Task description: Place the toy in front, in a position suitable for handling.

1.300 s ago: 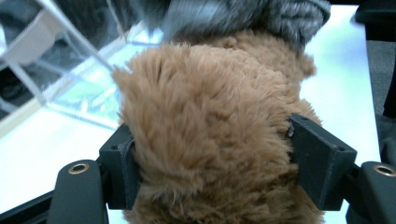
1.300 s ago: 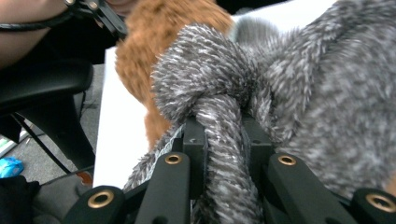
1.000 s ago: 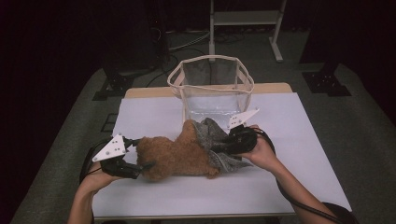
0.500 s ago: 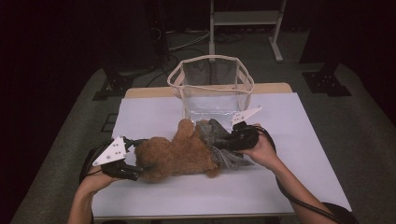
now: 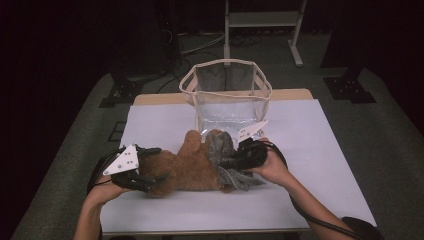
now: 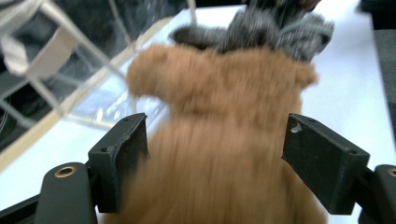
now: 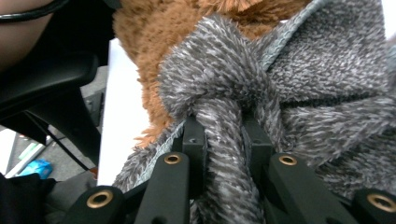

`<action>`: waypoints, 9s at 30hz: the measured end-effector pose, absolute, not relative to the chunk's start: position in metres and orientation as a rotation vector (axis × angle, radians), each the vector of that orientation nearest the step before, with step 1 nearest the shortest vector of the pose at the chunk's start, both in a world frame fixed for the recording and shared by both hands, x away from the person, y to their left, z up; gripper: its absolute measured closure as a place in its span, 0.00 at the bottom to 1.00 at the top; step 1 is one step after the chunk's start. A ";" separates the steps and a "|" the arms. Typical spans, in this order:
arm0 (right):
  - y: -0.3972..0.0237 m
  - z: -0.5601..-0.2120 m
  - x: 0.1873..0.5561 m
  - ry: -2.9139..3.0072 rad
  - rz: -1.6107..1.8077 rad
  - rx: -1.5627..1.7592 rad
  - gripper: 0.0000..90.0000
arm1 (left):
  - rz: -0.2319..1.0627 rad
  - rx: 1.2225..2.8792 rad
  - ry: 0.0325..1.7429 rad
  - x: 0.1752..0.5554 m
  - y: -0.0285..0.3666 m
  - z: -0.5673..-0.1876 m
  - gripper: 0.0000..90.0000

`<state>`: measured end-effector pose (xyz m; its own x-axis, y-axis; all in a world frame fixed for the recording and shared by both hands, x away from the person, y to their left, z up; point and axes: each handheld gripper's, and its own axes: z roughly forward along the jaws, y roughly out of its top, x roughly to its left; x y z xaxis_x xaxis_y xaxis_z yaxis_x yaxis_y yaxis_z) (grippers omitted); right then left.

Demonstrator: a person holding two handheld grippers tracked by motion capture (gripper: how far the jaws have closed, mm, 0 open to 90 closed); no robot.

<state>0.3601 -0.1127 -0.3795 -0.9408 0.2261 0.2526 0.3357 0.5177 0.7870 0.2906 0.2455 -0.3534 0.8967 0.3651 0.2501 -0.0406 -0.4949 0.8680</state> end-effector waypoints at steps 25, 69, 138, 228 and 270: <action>-0.120 -0.384 0.378 -2.616 -1.451 -0.613 0.84 | 0.441 2.103 0.120 0.314 0.182 -0.365 0.24; -0.185 -0.355 0.355 -2.552 -1.628 -0.600 0.83 | 0.345 2.121 0.010 0.331 0.101 -0.346 0.65; -0.251 -0.368 0.337 -2.428 -1.796 -0.800 0.83 | 0.361 2.152 0.011 0.329 0.057 -0.325 0.56; -0.181 -0.367 0.342 -2.803 -1.541 -0.567 0.46 | 0.236 2.161 0.276 0.327 0.177 -0.398 0.40; -0.225 -0.384 0.330 -2.674 -1.538 -0.641 0.55 | 0.238 2.224 0.198 0.318 0.140 -0.377 0.45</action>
<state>0.3305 -0.2251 -0.3838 -0.9171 0.3500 0.1909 0.3410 0.4407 0.8304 0.3184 0.1399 -0.3773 0.9691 0.2248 0.1017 0.0593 -0.6123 0.7884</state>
